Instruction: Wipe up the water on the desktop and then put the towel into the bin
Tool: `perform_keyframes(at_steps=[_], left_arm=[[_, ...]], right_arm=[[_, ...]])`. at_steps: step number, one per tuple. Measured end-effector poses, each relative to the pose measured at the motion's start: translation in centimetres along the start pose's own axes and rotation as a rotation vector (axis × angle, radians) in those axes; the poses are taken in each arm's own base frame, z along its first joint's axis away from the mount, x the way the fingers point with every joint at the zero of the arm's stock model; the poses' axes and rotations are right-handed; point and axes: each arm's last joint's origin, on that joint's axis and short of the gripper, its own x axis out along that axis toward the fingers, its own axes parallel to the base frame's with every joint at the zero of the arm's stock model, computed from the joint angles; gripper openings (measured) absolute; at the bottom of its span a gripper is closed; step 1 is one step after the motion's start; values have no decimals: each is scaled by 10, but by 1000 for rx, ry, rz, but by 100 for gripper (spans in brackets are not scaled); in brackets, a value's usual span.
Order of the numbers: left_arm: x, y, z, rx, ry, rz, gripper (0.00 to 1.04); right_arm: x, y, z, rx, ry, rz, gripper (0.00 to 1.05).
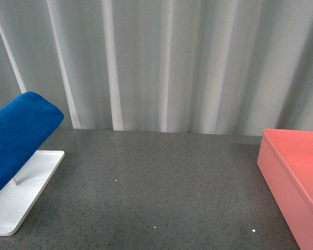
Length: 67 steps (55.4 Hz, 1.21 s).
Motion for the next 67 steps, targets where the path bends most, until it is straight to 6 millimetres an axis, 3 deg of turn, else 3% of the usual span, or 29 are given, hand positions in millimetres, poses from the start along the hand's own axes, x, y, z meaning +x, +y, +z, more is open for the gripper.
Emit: perform_keyframes(at_steps=[55,60,64,67], left_arm=[[0,0,0,-1,1,-3,98],[5,-5,-1,-219,213,-120,98],[15,-11,10,-267,218,-117,98],[33,-19,35,-261,156,-158,98]], right_arm=[[0,0,0,0,0,0,98],[0,0,0,0,0,2,98],[0,0,0,0,0,-1,98],[0,0,0,0,0,0,98]])
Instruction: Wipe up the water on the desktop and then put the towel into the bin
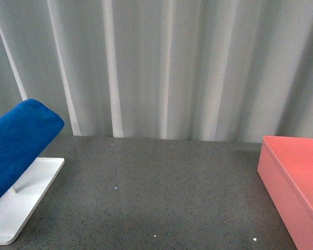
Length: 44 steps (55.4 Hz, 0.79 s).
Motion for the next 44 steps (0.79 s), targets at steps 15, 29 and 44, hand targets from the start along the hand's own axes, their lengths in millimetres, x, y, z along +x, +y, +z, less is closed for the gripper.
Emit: perform_keyframes(at_steps=[15,29,44], left_arm=[[152,-16,83,234,159,1,98],[275,15,86,431,450,194,98],[303,60,87,588,555,369,98]], right_arm=[[0,0,0,0,0,0,98],[0,0,0,0,0,0,98],[0,0,0,0,0,0,98]])
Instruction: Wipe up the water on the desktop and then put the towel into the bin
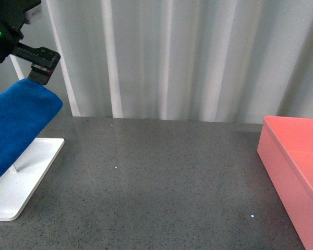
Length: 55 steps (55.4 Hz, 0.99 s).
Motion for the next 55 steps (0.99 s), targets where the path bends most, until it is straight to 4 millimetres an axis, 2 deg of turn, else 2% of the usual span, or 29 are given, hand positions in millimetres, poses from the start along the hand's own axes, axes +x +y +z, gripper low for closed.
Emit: perform_keyframes(at_steps=[14,34,55], left_arm=[[13,19,-18,-38,58,3,98],[36,2,-55,-102,168,-76,98],[45,-1,-59,-50,132,-28,98]], right_arm=[[0,0,0,0,0,0,98],[0,0,0,0,0,0,98],[0,0,0,0,0,0,98]])
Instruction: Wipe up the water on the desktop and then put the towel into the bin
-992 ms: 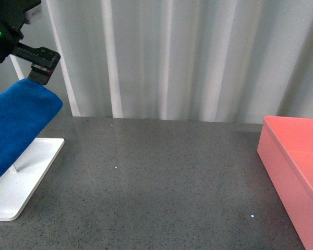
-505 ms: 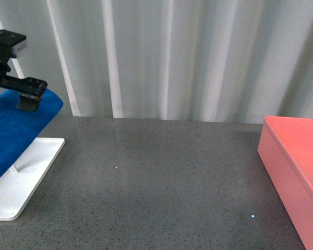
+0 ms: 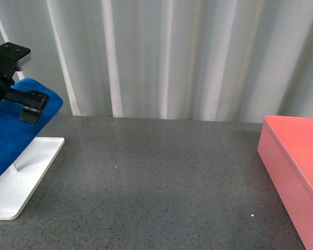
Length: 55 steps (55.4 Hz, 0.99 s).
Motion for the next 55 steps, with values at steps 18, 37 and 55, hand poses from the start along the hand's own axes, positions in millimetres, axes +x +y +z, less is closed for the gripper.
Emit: perform_keyframes(at_steps=[18,37,55], left_arm=[[5,2,-8,61,-12,27,43],[3,1,-10,69,-25,-2,4],[-44,2,17,68,-148,-49,4]], right_arm=[[0,0,0,0,0,0,98],[0,0,0,0,0,0,98],[0,0,0,0,0,0,98]])
